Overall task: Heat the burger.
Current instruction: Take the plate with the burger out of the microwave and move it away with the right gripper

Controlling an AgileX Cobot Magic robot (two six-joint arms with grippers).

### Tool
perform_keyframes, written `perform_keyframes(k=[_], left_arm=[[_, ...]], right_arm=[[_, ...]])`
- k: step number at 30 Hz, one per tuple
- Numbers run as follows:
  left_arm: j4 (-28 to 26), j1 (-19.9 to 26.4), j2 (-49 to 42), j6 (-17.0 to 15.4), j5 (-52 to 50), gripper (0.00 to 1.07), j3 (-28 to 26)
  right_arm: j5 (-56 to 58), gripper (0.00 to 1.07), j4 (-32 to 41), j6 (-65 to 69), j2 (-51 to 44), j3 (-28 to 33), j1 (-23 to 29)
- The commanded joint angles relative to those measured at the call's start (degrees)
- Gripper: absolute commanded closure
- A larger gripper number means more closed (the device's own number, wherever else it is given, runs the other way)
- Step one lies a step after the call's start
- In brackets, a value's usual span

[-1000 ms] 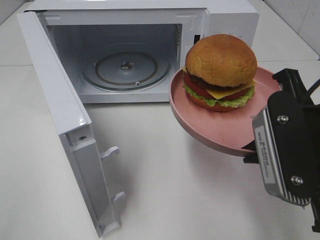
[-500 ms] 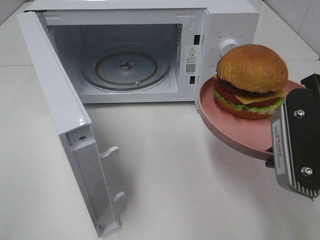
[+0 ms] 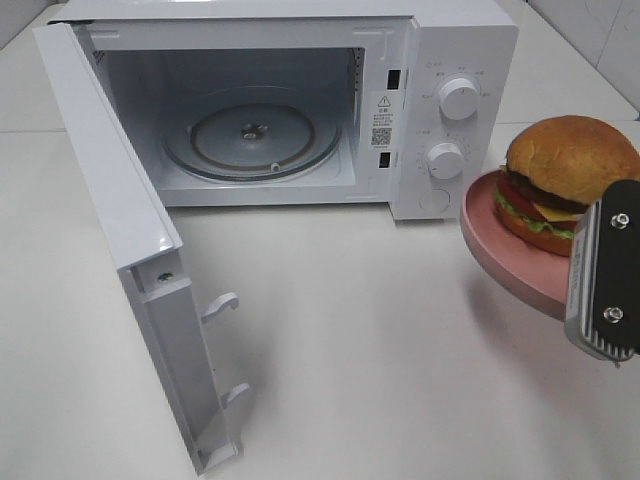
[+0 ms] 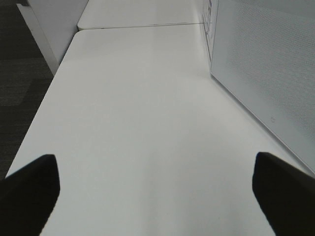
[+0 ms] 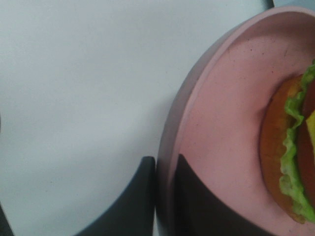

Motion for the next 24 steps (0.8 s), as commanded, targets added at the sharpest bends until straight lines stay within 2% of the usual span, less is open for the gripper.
perform_keyframes(k=[1,4,12,21,23,24], left_arm=[[0.2,0.2,-1.1,-0.2,-0.5,0.06,0.2],[0.2,0.2,-1.1,-0.2,-0.5,0.06,0.2],[0.2,0.2,-1.1,-0.2,-0.5,0.06,0.2],[0.2,0.2,-1.1,-0.2,-0.5,0.06,0.2],[0.2,0.2,-1.1,-0.2,-0.5,0.06,0.2],[0.2,0.2,-1.1,-0.2,-0.5,0.06,0.2]], right_arm=[[-8.6,1.02,-5.9,3.2,-1.0,1.7,-3.9],[-9.0,1.02,-7.3,4.9,-1.0,2.1,-4.9],[-7.0,1.02,-19.9,20.1,-0.9,2.3,-12.7],[-1.6,1.02,-28.0,32.8,-0.1,2.3,-16.2],[-0.9,1.02,-31.9,39.2,2.8,2.3,-19.5],[-0.9,1.02,-31.9,39.2,2.8,2.3,-19.5]])
